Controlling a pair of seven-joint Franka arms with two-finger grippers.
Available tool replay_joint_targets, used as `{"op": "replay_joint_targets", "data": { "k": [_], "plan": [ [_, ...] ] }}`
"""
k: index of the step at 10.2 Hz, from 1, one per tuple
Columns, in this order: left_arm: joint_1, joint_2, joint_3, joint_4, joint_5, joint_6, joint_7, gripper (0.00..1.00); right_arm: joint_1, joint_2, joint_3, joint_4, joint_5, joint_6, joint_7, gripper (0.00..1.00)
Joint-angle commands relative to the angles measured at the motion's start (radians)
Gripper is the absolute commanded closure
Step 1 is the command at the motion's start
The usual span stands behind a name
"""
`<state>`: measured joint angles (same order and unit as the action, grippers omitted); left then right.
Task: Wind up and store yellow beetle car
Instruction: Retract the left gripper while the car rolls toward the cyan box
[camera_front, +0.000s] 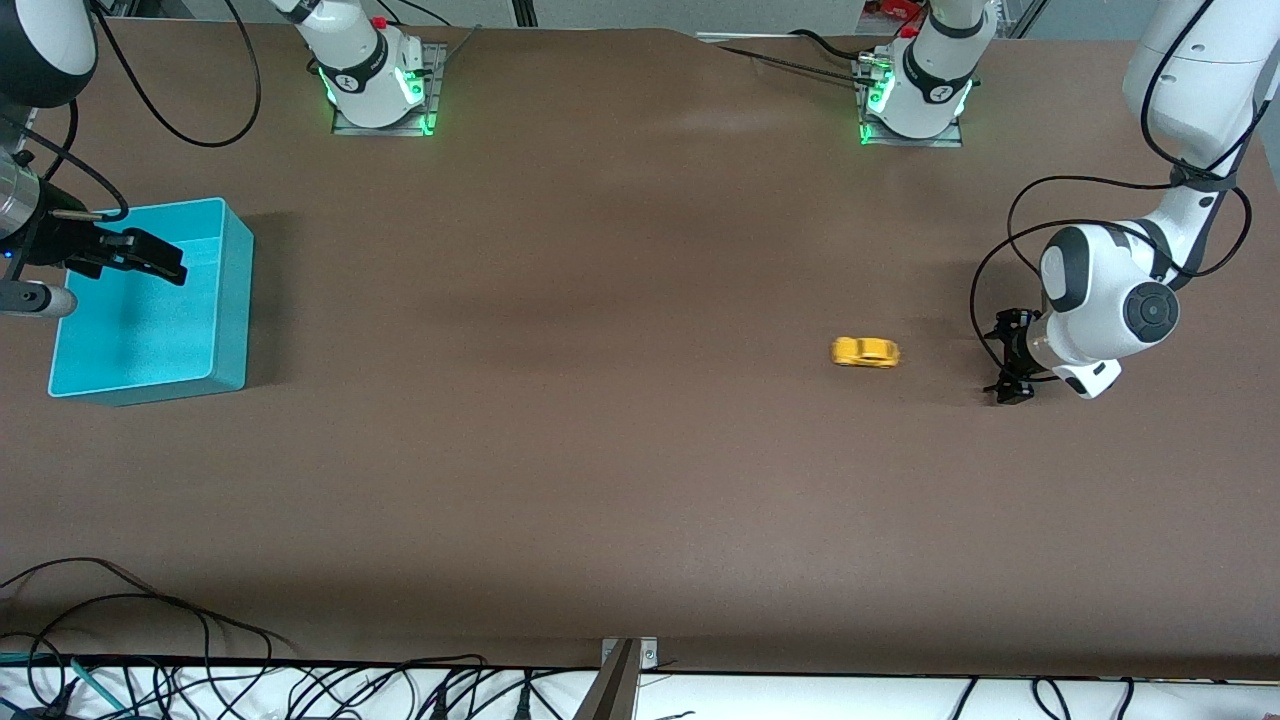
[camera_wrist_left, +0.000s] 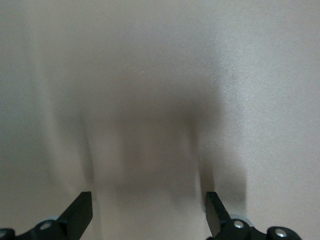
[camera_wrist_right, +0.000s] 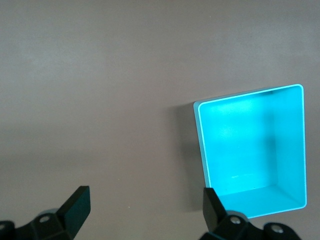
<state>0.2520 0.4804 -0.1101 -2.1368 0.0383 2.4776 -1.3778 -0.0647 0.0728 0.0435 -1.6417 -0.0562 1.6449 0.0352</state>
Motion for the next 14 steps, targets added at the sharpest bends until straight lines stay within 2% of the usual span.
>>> {"op": "replay_joint_targets", "data": {
  "k": [1, 3, 6, 9, 11, 14],
  "plan": [
    [-0.005, -0.075, -0.019, 0.014, 0.025, -0.076, 0.083, 0.00, 0.006, -0.004, 0.001, -0.004, -0.021, 0.001, 0.014, 0.00],
    [-0.004, -0.135, -0.025, 0.059, 0.025, -0.184, 0.237, 0.00, 0.006, -0.004, 0.001, -0.004, -0.021, 0.001, 0.014, 0.00],
    [0.000, -0.169, -0.039, 0.207, 0.012, -0.356, 0.475, 0.00, 0.006, -0.004, 0.001, -0.004, -0.021, 0.003, 0.014, 0.00],
    [-0.003, -0.227, -0.062, 0.244, 0.011, -0.422, 0.805, 0.00, 0.006, -0.002, 0.001, -0.004, -0.021, 0.003, 0.015, 0.00],
    [-0.002, -0.236, -0.094, 0.303, 0.018, -0.517, 0.986, 0.00, 0.006, -0.002, 0.001, -0.004, -0.021, 0.003, 0.014, 0.00],
    [-0.002, -0.243, -0.118, 0.367, 0.017, -0.586, 1.065, 0.00, 0.006, -0.001, 0.001, -0.004, -0.021, 0.003, 0.014, 0.00]
  ]
}}
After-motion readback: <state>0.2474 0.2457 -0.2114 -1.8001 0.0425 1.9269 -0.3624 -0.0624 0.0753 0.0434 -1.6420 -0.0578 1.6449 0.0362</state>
